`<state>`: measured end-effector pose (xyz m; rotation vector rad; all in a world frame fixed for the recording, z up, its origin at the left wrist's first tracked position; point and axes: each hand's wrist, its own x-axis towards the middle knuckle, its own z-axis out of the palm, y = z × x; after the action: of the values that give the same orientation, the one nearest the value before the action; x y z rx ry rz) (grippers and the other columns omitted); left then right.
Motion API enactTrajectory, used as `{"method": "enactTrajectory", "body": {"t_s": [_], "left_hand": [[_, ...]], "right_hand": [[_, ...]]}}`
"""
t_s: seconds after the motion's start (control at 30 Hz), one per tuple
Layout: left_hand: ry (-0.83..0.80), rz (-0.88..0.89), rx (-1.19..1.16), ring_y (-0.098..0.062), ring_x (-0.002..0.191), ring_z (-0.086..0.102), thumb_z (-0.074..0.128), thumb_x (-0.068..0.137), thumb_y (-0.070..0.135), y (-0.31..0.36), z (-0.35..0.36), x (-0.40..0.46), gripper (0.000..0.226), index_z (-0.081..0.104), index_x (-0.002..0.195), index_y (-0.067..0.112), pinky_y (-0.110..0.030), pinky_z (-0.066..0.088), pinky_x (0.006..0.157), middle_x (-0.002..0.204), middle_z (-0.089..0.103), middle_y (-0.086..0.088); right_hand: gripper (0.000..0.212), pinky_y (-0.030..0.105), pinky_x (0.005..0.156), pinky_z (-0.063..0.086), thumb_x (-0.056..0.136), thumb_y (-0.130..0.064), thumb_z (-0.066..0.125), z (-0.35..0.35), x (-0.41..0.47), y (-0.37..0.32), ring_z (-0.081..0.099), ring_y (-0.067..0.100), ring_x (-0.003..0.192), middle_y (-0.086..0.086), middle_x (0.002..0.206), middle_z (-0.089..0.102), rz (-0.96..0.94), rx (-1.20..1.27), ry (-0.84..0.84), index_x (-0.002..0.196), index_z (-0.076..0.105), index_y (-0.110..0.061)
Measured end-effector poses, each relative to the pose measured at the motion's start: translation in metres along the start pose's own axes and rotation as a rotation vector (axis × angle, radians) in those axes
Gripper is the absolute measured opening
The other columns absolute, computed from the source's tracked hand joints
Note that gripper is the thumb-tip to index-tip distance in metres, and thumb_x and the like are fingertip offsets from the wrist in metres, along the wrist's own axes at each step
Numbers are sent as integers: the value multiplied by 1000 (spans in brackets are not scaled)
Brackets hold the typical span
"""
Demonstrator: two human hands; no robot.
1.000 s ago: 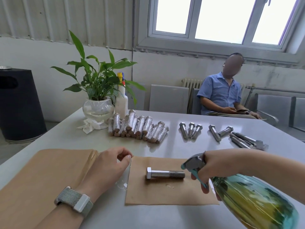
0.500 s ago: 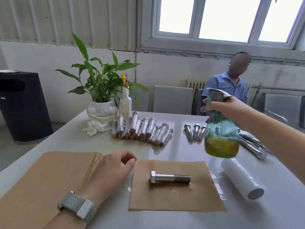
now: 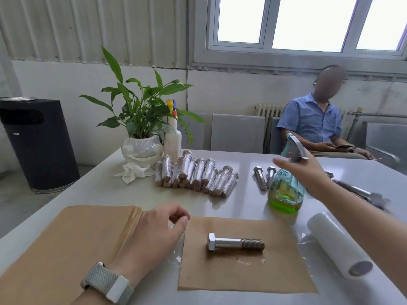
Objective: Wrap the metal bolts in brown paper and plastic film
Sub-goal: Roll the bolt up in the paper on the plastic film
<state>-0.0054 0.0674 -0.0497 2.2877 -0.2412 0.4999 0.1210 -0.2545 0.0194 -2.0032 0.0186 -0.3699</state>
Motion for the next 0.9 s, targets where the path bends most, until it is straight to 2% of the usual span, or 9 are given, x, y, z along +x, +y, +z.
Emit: {"method": "enactTrajectory", "body": {"t_s": [0.1, 0.2, 0.27, 0.37, 0.47, 0.6, 0.67, 0.83, 0.9], "left_hand": [[-1, 9, 2, 6, 89, 59, 64, 90, 19, 0, 0, 0, 14, 70, 82, 28, -2, 37, 72, 78, 68, 16], [-7, 11, -3, 5, 88, 60, 64, 90, 19, -1, 1, 0, 14, 70, 81, 28, -2, 38, 72, 79, 68, 18], [-10, 15, 4, 5, 88, 60, 64, 90, 20, -1, 2, 0, 14, 70, 80, 29, -2, 38, 72, 81, 66, 23], [-14, 27, 16, 7, 88, 59, 64, 89, 21, 1, 4, 0, 15, 70, 81, 31, -2, 37, 72, 84, 64, 28], [-21, 30, 9, 5, 86, 60, 65, 89, 18, 1, 5, -1, 16, 70, 81, 31, -1, 37, 70, 82, 65, 27], [-31, 50, 14, 5, 87, 61, 66, 88, 19, 0, 4, -2, 15, 70, 81, 32, -1, 37, 71, 83, 67, 25], [-42, 66, 21, 6, 88, 60, 67, 88, 21, 1, 3, -2, 14, 70, 81, 33, -4, 39, 72, 84, 67, 25], [-147, 209, -18, 3, 92, 61, 66, 87, 34, 7, 4, -3, 3, 68, 85, 35, -6, 39, 78, 90, 66, 23], [-220, 268, -27, 4, 99, 59, 56, 85, 54, 9, 4, -4, 23, 68, 91, 36, -6, 35, 85, 97, 64, 24]], "right_hand": [[78, 32, 83, 47, 74, -31, 83, -15, -15, -9, 59, 23, 105, 13, 127, 57, 111, -22, -65, 138, 42, -10], [110, 40, 97, 43, 65, -40, 83, -38, -59, -9, 51, 28, 124, 13, 146, 46, 170, -112, 14, 153, 23, -11], [100, 39, 102, 45, 56, -56, 78, -44, -105, -6, 57, 11, 115, -7, 129, 60, -58, -256, -74, 144, 42, -26], [52, 31, 106, 37, 67, -72, 69, -35, -157, 1, 49, -14, 116, -35, 118, 57, -598, -705, -378, 116, 57, -57], [41, 39, 104, 32, 66, -66, 67, -16, -172, 3, 60, -5, 105, -28, 100, 64, -1010, -1054, -549, 100, 69, -45], [16, 41, 107, 28, 72, -43, 62, 3, -175, 3, 64, 3, 83, -21, 77, 62, -1091, -1159, -586, 86, 67, -37], [11, 39, 104, 37, 71, -35, 59, 9, -174, 3, 61, 7, 74, -18, 70, 59, -1084, -1198, -565, 82, 64, -35], [23, 28, 71, 53, 57, -37, 57, 19, -171, -5, 58, 9, 62, -15, 67, 56, -980, -1156, -536, 80, 60, -33], [18, 28, 64, 52, 59, -39, 55, 22, -168, -8, 57, 11, 61, -13, 69, 56, -941, -1115, -512, 75, 57, -31]]}}
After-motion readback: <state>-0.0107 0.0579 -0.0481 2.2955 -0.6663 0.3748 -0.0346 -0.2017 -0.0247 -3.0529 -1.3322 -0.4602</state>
